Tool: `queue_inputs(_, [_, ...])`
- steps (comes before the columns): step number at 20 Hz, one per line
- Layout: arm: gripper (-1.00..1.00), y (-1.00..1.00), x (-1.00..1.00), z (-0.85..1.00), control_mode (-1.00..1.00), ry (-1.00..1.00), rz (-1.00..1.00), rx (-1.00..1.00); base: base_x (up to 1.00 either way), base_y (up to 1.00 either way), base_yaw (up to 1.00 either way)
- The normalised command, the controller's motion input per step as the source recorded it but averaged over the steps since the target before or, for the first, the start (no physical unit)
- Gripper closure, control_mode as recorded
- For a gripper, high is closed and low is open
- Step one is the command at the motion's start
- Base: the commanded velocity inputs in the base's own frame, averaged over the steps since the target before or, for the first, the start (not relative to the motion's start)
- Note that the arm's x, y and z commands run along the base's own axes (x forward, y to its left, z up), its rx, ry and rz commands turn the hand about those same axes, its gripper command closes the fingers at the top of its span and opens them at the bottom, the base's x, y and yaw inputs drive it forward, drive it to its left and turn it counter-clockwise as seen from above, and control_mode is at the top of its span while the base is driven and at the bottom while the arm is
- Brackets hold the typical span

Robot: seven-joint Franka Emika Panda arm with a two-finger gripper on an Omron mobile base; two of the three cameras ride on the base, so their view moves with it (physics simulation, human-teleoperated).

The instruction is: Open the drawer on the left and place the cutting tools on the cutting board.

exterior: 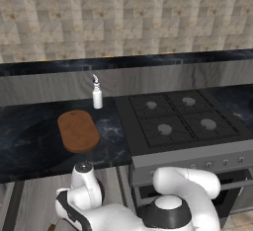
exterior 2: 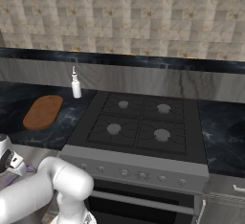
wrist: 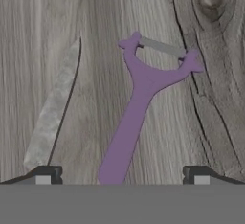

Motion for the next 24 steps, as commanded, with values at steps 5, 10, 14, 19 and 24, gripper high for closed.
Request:
queue_inputs(5, [-1.00,0.18,0.02,-0.18,-1.00,0.00,0.00,0.00,0.00,0.00,0.00])
queue_inputs(10, [-1.00,0.02,0.00,-0.14,-1.00,0.00,0.00,0.00,0.00,0.00,0.00])
queue_inputs(14, [-1.00,-0.12,0.00,-0.02,-1.00,0.00,0.00,0.00,0.00,0.00,0.00])
queue_inputs(19, [-1.00,-0.18,0.00,-0.04,-1.00,0.00,0.00,0.00,0.00,0.00,0.00])
queue_inputs(24, [-1.00,0.00,0.00,-0.14,-1.00,0.00,0.00,0.00,0.00,0.00,0.00])
